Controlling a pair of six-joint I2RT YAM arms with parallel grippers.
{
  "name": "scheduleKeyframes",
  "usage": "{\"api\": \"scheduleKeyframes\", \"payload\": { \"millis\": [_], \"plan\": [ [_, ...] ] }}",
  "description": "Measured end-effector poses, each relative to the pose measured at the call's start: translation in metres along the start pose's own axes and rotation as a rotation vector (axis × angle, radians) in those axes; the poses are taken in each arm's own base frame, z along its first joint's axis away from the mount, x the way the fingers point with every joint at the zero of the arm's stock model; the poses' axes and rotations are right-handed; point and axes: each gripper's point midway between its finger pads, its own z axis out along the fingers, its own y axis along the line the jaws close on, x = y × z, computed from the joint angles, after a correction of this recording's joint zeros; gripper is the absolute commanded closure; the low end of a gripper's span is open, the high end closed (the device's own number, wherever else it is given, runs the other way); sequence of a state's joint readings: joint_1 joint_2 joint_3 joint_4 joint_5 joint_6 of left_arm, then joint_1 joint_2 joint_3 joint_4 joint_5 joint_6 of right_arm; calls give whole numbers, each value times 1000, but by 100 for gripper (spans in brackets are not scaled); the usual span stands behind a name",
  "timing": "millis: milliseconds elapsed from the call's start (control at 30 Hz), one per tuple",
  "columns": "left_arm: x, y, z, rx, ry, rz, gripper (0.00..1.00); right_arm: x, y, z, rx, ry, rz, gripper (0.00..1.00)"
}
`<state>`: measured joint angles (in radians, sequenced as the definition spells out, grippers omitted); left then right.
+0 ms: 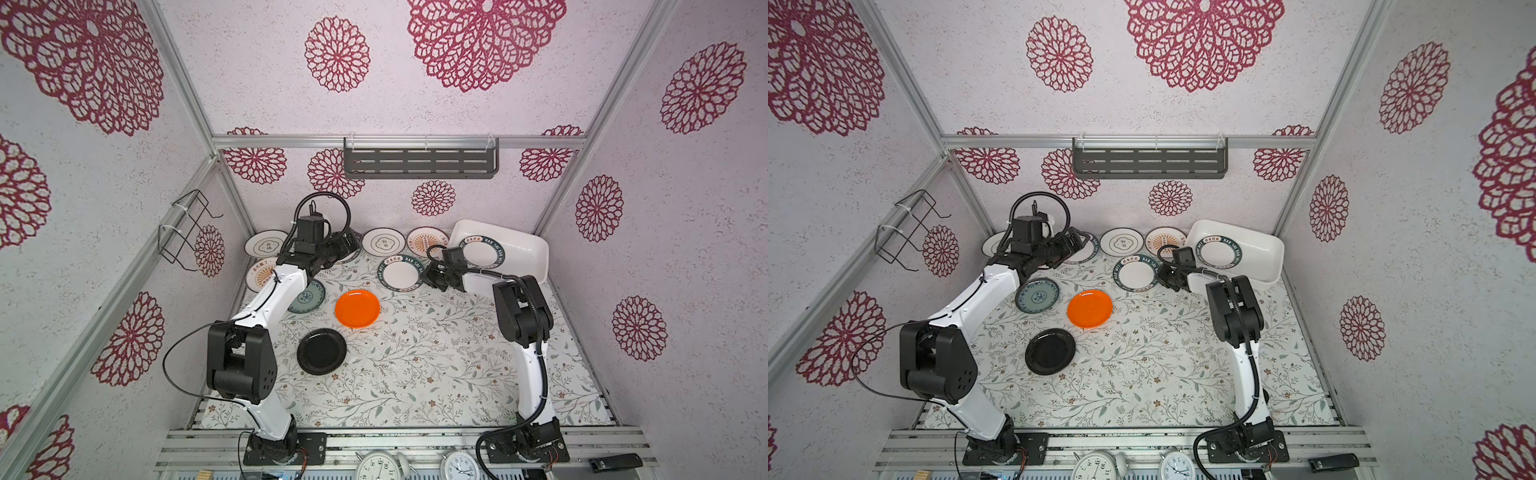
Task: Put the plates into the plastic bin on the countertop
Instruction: 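Lift the green-rimmed plate with the right gripper and carry it over the bin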
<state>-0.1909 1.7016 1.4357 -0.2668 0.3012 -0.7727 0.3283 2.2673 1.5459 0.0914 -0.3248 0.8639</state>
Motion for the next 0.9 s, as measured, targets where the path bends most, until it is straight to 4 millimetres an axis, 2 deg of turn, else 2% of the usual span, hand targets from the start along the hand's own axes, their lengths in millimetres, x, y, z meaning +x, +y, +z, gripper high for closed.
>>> {"api": "scheduleKeyframes", "payload": {
  "millis": [67,300,600,767,900],
  "plan": [
    [1,0,-4,-1,-5,3,3,-4,8,-5,-29,-18,-2,100],
    [5,0,-16,-2,-11,13,3,6,6,-16,-29,-22,4,100],
    [18,5,-23,-4,10,17,3,15,7,-56,33,-46,1,100],
    [22,4,-22,9,27,16,3,5,26,-85,19,-94,-15,100],
    [22,-7,-18,5,39,40,3,-9,40,-103,-10,-137,-28,100]
  ]
}}
